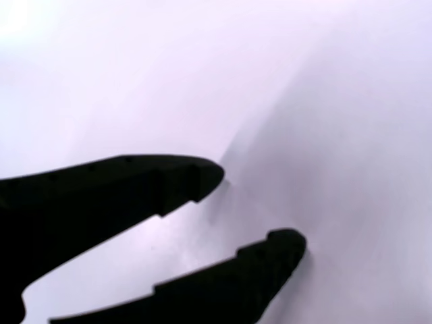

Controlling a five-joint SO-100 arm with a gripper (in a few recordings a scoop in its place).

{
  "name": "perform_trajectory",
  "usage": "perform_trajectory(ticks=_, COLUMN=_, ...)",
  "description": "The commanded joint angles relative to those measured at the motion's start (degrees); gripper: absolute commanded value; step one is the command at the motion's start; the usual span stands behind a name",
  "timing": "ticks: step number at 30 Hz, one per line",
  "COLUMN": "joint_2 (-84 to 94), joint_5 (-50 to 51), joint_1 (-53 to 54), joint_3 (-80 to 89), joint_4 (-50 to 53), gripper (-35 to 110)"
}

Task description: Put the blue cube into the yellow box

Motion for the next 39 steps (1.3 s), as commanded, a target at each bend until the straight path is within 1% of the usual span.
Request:
perform_trajectory(ticks=1, joint_2=1.67, joint_5=-0.09, joint_1=0.09, joint_3=1.58, joint_4=0.44, gripper=14)
perform_trajectory(ticks=11, joint_2=1.58, joint_5=-0.62, joint_1=0.18, joint_3=1.58, joint_4=0.44, gripper=11)
perform_trajectory(ticks=15, joint_2=-2.02, joint_5=-2.20, joint_1=5.98, joint_3=-1.23, joint_4=-5.45, gripper=12)
perform_trajectory(ticks=18, joint_2=-10.11, joint_5=-2.20, joint_1=12.66, joint_3=-8.79, joint_4=-10.99, gripper=16)
perform_trajectory(ticks=22, joint_2=-25.31, joint_5=0.79, joint_1=19.86, joint_3=-22.85, joint_4=-17.14, gripper=23)
perform_trajectory(ticks=24, joint_2=-32.17, joint_5=0.97, joint_1=23.64, joint_3=-29.62, joint_4=-19.25, gripper=32)
perform_trajectory(ticks=25, joint_2=-36.04, joint_5=0.97, joint_1=25.49, joint_3=-33.13, joint_4=-19.95, gripper=35)
perform_trajectory(ticks=28, joint_2=-47.72, joint_5=1.14, joint_1=30.59, joint_3=-44.12, joint_4=-21.45, gripper=40)
perform_trajectory(ticks=32, joint_2=-61.52, joint_5=0.70, joint_1=37.00, joint_3=-57.39, joint_4=-21.97, gripper=42)
perform_trajectory(ticks=36, joint_2=-72.33, joint_5=-1.58, joint_1=43.24, joint_3=-67.15, joint_4=-22.50, gripper=46)
perform_trajectory(ticks=39, joint_2=-79.37, joint_5=-2.99, joint_1=47.11, joint_3=-72.33, joint_4=-24.96, gripper=49)
